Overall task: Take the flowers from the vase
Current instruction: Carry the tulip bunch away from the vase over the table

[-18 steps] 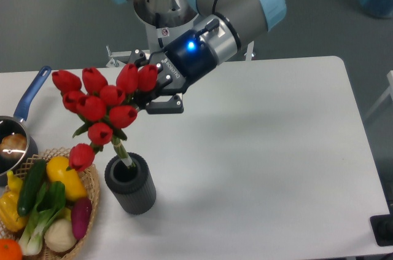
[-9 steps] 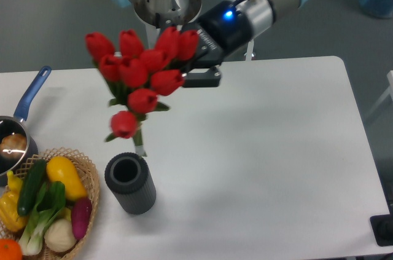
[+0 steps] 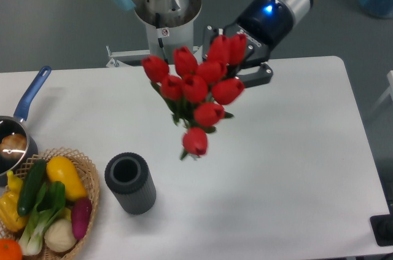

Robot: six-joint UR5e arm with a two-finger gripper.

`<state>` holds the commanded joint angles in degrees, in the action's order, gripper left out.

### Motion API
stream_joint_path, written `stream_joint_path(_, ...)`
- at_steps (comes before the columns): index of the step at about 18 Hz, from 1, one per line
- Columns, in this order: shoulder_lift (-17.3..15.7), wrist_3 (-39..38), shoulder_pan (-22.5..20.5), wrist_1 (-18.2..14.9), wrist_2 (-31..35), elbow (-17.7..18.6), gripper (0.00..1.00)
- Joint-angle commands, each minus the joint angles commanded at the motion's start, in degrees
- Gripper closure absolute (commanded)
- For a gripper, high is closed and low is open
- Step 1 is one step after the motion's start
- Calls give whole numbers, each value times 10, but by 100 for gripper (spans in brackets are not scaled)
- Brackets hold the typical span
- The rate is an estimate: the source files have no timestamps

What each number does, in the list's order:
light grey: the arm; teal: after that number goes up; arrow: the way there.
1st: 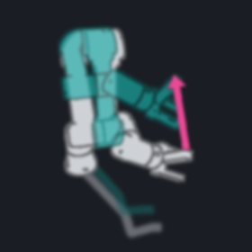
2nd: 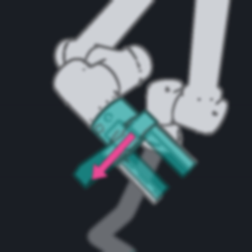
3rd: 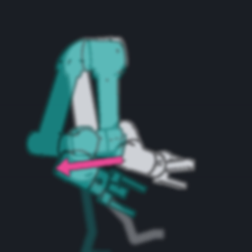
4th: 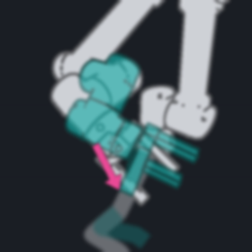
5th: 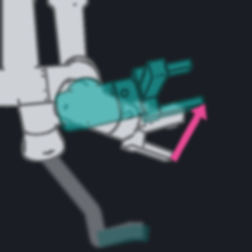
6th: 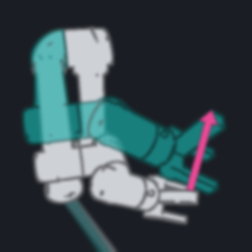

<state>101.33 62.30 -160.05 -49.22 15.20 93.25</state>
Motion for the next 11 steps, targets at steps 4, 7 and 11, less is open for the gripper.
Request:
stream_joint_path(4,20,87,-10,-1,92,3,100)
stream_joint_path(7,32,120,-11,-2,205,3,100)
stream_joint_path(11,38,130,-19,-5,264,3,100)
